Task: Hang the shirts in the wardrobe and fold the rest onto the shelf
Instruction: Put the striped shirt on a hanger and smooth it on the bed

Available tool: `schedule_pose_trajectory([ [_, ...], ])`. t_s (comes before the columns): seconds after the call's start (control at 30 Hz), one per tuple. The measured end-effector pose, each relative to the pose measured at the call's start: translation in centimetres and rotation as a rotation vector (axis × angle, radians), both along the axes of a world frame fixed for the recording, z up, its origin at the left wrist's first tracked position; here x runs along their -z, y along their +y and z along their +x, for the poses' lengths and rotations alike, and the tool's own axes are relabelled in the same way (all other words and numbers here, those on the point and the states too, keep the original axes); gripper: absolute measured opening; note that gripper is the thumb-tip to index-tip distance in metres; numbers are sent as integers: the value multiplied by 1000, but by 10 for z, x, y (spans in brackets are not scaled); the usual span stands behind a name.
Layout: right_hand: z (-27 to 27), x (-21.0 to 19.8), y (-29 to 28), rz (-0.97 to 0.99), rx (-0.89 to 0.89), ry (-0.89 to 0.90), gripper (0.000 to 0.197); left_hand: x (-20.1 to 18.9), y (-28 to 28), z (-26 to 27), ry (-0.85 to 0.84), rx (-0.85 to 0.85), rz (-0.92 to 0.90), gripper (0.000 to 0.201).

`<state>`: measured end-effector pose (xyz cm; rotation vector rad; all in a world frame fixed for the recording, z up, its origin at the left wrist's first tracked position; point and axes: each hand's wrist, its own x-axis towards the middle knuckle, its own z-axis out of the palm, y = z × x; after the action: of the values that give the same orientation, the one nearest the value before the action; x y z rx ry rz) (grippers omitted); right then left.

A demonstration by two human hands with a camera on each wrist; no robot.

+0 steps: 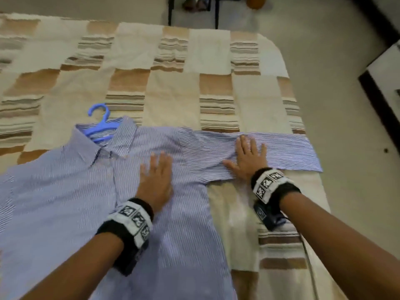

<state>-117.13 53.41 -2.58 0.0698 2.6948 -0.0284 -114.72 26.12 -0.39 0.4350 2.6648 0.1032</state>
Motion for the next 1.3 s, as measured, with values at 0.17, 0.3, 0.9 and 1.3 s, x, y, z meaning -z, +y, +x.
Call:
schedule_pose_trajectory([
  [0.17,2,7,24,-54,-186,-32,114,16,79,-1,-153,69,-65,112],
  [0.3,31,16,140,-40,197,6,106,25,76,-5,-203,37,-49,122],
  [0.9,79,-12,-95,-131,-405,51,79,15,-12,94,-30,-206,53,84],
  [1.3,141,-16,-112,87,-301,20,73,3,-139,263,-270,-415,-105,132],
])
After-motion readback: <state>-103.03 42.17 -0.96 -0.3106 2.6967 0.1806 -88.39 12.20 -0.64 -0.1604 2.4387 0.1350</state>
